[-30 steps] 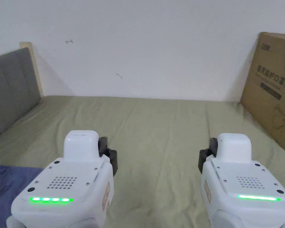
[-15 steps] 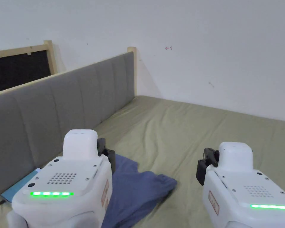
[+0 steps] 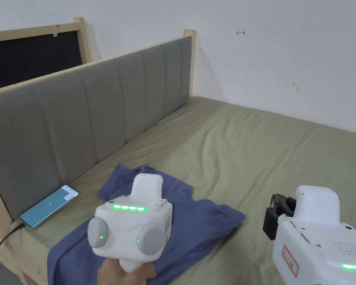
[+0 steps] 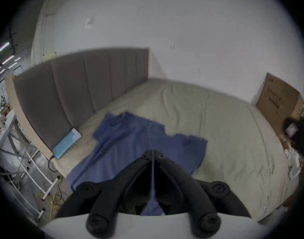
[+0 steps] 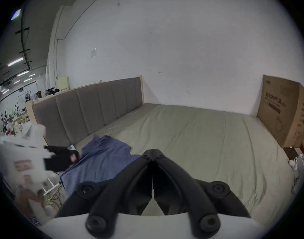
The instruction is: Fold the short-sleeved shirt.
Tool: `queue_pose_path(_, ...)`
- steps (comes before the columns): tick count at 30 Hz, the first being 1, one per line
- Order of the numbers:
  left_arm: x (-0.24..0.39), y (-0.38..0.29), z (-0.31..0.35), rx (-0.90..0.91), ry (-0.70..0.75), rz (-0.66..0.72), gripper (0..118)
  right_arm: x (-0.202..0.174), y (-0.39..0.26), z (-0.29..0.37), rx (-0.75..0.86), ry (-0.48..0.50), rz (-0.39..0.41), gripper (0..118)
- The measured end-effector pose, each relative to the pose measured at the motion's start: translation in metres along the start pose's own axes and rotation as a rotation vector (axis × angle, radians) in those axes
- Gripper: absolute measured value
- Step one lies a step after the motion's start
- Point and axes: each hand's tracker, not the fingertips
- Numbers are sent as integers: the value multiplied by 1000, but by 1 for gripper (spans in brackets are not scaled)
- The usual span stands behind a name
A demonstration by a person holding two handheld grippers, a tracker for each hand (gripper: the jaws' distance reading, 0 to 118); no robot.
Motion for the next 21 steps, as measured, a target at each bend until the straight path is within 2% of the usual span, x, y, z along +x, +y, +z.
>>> queue_pose_path(2, -3, -7, -29, -106, 2, 13, 107, 3, -6, -5, -13, -3, -3, 0)
queue_pose_path(3, -5, -13, -41, -143, -25, 29, 113, 4, -9, -7, -24, -5, 0, 0)
queue_pose_path(6, -6, -26, -57, -164, -55, 63, 111, 9, -15, -17, -54, -19, 7, 0)
queue_pose_path(11, 2, -25, -91, -208, -77, 64, 111, 18, -25, -31, -108, -25, -34, 0)
queue_pose_path(17, 14, -26, -159, -411, -146, 104, 109, 27, -34, -37, -148, -50, -6, 0)
queue_pose_path(18, 18, -30, -168, -443, -125, 74, 109, 29, -35, -38, -157, -56, -11, 0)
queue_pose_path(20, 32, -33, -175, -457, -74, -87, 106, 35, -38, -40, -175, -71, -35, 0)
queue_pose_path(21, 32, -28, -172, -452, -80, -100, 98, 39, -38, -41, -181, -70, -54, 0)
